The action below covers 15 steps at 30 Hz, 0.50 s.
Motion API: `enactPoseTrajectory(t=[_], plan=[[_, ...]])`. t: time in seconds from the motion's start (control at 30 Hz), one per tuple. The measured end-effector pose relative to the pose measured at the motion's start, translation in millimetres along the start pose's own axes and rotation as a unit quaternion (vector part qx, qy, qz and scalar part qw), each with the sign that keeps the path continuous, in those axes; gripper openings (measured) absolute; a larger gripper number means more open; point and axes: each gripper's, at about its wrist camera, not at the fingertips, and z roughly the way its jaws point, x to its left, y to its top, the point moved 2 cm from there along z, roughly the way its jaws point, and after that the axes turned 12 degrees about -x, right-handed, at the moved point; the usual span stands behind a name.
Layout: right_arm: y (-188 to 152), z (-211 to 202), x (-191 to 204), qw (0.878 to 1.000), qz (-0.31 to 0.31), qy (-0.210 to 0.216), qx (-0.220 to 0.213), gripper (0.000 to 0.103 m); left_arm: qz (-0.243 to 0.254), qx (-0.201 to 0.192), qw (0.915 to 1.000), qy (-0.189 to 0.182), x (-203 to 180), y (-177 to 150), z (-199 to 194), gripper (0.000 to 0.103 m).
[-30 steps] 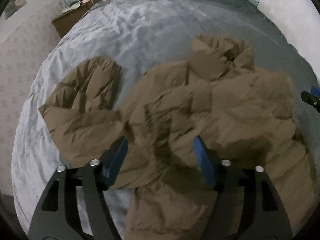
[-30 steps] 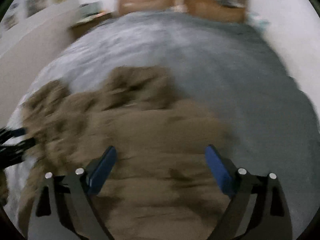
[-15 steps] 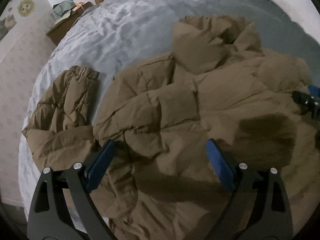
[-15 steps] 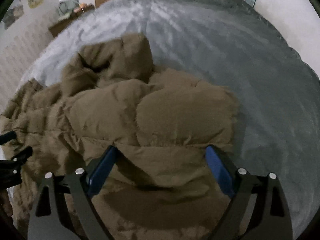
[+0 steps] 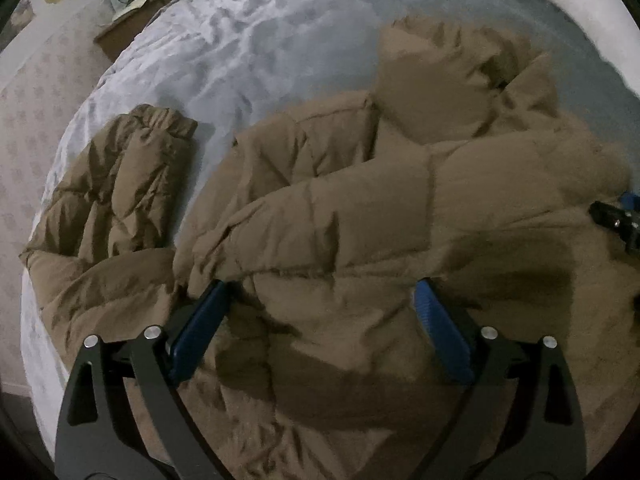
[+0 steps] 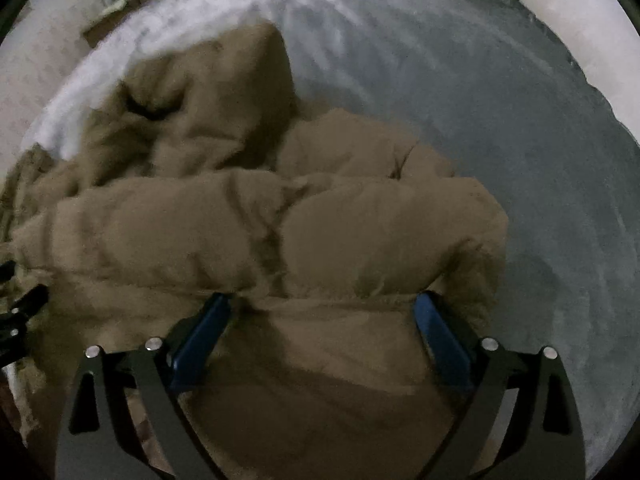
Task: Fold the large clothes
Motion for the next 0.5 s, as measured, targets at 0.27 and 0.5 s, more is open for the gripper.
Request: enactPoseTrajectory(t=[0.27,0.5], plan=[[-50,-33,17,0.999,-0.041,0.002,-0.009,0.095,0.01,-0.023,0.9995,-0.018,2,-25,-28,0.097],[-58,-8,15,0.999,-0.033,-0.005,0.038,0.097,0.011,0.011,0.9999,-0.006,1,-29,5,0.098]])
